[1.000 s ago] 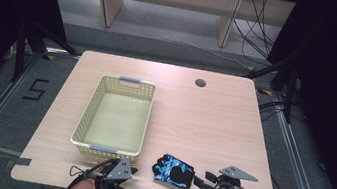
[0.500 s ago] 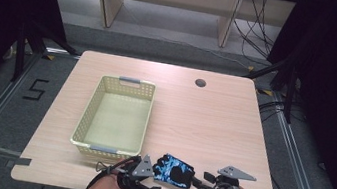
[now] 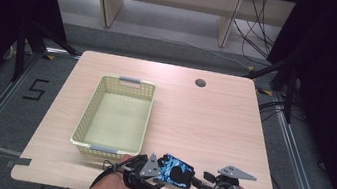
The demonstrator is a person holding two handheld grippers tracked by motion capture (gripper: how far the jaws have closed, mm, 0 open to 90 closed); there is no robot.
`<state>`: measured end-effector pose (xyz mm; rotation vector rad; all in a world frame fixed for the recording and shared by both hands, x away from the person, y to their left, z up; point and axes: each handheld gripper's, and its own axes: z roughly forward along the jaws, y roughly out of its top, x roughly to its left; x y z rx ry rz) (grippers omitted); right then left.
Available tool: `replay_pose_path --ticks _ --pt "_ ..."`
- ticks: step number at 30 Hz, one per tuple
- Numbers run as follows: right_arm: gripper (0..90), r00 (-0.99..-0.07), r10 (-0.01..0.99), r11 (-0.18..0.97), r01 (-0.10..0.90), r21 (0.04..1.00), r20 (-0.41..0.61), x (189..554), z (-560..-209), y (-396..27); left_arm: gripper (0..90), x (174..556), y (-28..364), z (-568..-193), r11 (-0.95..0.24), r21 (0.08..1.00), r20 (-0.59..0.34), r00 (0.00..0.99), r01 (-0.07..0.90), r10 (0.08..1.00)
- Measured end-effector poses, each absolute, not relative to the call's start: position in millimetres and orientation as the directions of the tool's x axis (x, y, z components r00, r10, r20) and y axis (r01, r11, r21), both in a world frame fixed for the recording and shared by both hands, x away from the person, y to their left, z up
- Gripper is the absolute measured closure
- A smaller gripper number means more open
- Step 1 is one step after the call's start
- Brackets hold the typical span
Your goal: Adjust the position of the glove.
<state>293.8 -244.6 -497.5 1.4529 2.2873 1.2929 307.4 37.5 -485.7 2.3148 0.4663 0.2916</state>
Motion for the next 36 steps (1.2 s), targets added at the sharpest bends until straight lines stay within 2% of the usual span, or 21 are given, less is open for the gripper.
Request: replay_pose_path --ticks 4,8,11,17,19,22,24,28,31,34,36 --pt "44.9 -0.52 0.793 0.16 0.68 0.716 0.317 294 -498 -245 38.4 317 34 -488 -0.658 0.703 0.064 0.897 0.27 0.437" --pt "44.8 -0.523 0.791 0.161 0.679 0.716 0.318 294 -498 -245 33.5 323 29 -494 -0.692 0.67 0.055 0.912 0.269 0.408" --pt "44.9 -0.522 0.79 0.164 0.683 0.712 0.32 295 -499 -245 28.1 324 26 -496 -0.737 0.635 0.106 0.919 0.23 0.379" --pt "45.3 -0.52 0.791 0.169 0.693 0.701 0.323 295 -499 -244 27.2 329 23 -504 -0.743 0.619 0.071 0.924 0.254 0.375" --pt "46.1 -0.519 0.796 0.179 0.695 0.696 0.313 295 -499 -244 37.0 328 23 -503 -0.747 0.621 0.071 0.932 0.238 0.356" --pt "47.7 -0.502 0.801 0.169 0.712 0.682 0.326 297 -502 -244 44.7 326 24 -501 -0.759 0.613 0.084 0.938 0.219 0.338" --pt "48.5 -0.47 0.809 0.142 0.739 0.659 0.352 297 -504 -243 47.1 324 23 -501 -0.756 0.61 0.063 0.937 0.238 0.345" --pt "52.3 -0.46 0.801 0.115 0.746 0.655 0.384 302 -509 -247 57.3 322 23 -502 -0.745 0.625 0.055 0.94 0.231 0.337" --pt "56.1 -0.455 0.795 0.109 0.757 0.644 0.401 306 -512 -246 61.7 321 23 -504 -0.73 0.644 0.058 0.938 0.227 0.343" --pt "57.3 -0.457 0.797 0.111 0.754 0.647 0.395 308 -513 -241 69.6 319 23 -504 -0.738 0.643 0.081 0.94 0.204 0.33" --pt "59.3 -0.463 0.796 0.12 0.751 0.649 0.389 309 -513 -237 71.6 318 22 -504 -0.733 0.652 0.099 0.938 0.191 0.333"
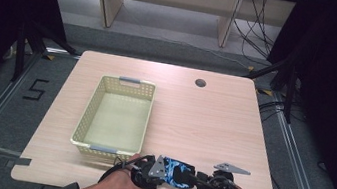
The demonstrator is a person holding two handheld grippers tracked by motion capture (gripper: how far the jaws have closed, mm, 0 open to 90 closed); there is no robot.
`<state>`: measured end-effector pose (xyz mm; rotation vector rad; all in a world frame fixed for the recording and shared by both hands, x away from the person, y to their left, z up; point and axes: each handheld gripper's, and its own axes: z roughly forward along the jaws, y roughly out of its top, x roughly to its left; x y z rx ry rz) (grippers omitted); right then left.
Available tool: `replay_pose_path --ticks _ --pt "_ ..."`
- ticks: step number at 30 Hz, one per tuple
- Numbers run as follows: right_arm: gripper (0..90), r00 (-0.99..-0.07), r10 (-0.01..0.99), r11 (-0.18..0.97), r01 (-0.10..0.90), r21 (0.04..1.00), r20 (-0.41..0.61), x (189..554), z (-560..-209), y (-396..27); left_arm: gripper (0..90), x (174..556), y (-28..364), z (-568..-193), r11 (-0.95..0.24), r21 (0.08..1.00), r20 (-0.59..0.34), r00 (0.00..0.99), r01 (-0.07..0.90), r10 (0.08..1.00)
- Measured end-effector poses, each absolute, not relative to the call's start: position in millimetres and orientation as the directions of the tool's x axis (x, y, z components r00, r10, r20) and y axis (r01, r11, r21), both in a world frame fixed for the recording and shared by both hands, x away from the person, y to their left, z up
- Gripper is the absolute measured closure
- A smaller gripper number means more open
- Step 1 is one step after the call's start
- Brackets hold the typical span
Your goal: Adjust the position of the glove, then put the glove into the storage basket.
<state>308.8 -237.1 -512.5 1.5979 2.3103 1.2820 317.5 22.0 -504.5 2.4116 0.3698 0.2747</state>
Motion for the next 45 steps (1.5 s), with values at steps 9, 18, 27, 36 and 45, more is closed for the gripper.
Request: replay_pose_path --ticks 9,18,27,36,45 --pt "82.0 -0.412 0.727 0.002 0.801 0.599 0.549 309 -522 -237 75.7 315 22 -506 -0.73 0.662 0.13 0.934 0.168 0.333" --pt "86.2 -0.427 0.705 -0.042 0.772 0.635 0.566 307 -523 -241 77.9 309 23 -507 -0.725 0.668 0.145 0.928 0.165 0.344" --pt "86.1 -0.482 0.699 -0.007 0.734 0.679 0.529 302 -516 -238 78.6 301 29 -503 -0.716 0.684 0.162 0.927 0.143 0.339" --pt "86.1 -0.531 0.675 -0.01 0.687 0.727 0.512 287 -492 -236 78.6 291 40 -479 -0.687 0.719 0.19 0.922 0.103 0.337" --pt "86.1 -0.569 0.652 -0.004 0.659 0.752 0.501 281 -458 -223 78.6 288 58 -446 -0.668 0.739 0.222 0.906 0.086 0.362"
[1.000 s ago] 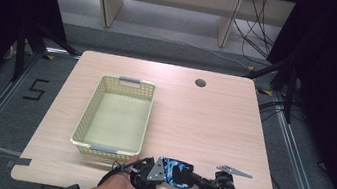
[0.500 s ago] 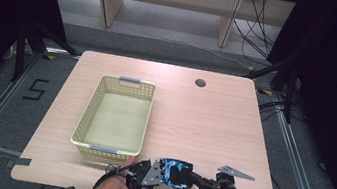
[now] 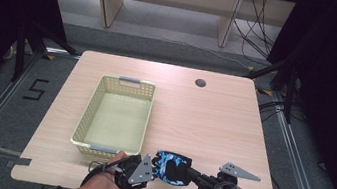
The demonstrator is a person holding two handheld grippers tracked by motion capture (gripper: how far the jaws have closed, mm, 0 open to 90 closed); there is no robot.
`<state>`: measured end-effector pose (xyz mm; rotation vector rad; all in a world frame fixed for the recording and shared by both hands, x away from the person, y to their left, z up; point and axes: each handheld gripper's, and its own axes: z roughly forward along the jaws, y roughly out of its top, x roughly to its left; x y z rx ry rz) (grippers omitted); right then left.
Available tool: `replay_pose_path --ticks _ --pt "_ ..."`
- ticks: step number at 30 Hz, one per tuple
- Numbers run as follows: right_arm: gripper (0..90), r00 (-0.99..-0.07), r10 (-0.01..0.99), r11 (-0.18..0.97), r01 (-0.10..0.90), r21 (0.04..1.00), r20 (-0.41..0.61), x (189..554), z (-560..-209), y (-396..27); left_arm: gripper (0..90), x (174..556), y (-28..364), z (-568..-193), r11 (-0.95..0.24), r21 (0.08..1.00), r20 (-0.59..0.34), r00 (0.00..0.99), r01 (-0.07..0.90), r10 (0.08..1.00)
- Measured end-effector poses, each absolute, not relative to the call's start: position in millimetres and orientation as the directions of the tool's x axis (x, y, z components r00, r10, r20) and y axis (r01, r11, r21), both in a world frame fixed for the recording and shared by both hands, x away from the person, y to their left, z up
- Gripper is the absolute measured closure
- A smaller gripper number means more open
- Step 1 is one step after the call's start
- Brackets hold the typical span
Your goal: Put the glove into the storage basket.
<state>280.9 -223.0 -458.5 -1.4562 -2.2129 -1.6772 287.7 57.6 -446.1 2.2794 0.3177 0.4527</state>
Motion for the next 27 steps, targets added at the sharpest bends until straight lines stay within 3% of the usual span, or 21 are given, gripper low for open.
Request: replay_pose_path --ticks 13,27 --pt "86.0 -0.662 0.609 0.068 0.592 0.803 0.437 312 -409 -181 78.5 302 101 -404 -0.637 0.761 0.234 0.863 0.124 0.447" --pt "86.0 -0.704 0.567 0.119 0.584 0.803 0.428 344 -396 -128 78.2 319 151 -394 -0.638 0.751 0.234 0.836 0.17 0.497"
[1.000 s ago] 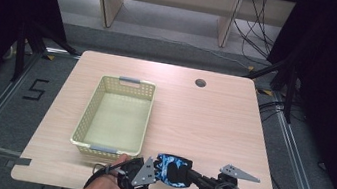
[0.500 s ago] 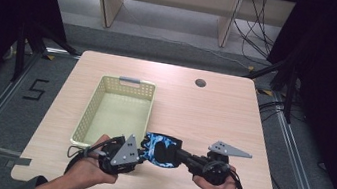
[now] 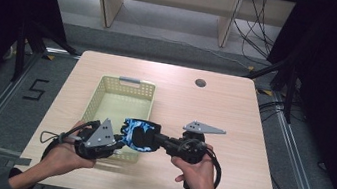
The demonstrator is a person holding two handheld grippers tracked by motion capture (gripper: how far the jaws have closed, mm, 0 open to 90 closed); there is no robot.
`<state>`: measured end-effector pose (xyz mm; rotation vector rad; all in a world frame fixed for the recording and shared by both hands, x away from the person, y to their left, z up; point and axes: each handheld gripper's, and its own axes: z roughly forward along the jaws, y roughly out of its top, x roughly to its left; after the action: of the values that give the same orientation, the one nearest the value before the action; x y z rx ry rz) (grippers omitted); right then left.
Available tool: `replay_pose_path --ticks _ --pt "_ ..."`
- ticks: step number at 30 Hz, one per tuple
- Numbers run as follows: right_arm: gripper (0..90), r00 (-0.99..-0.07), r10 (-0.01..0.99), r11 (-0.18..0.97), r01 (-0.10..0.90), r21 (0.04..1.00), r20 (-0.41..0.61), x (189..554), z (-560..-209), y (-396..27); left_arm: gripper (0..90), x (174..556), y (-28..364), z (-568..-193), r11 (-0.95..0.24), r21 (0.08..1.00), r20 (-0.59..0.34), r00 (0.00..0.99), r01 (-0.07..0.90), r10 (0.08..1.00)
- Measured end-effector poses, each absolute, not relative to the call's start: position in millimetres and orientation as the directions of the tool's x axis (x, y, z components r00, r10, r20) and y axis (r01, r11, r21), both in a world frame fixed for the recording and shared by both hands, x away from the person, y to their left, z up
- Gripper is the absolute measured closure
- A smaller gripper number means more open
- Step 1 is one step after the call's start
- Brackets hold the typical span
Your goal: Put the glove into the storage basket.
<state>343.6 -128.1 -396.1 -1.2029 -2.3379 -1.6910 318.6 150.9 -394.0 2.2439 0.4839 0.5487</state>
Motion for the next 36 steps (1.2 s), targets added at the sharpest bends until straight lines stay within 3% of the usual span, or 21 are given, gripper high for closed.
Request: replay_pose_path --ticks 9,36 --pt "86.0 -0.709 0.564 0.152 0.594 0.79 0.424 355 -395 -109 77.9 324 167 -398 -0.611 0.761 0.189 0.826 0.218 0.53" --pt "85.9 -0.71 0.556 0.199 0.619 0.759 0.433 384 -398 -68 77.7 343 200 -404 -0.623 0.732 0.182 0.801 0.277 0.57"
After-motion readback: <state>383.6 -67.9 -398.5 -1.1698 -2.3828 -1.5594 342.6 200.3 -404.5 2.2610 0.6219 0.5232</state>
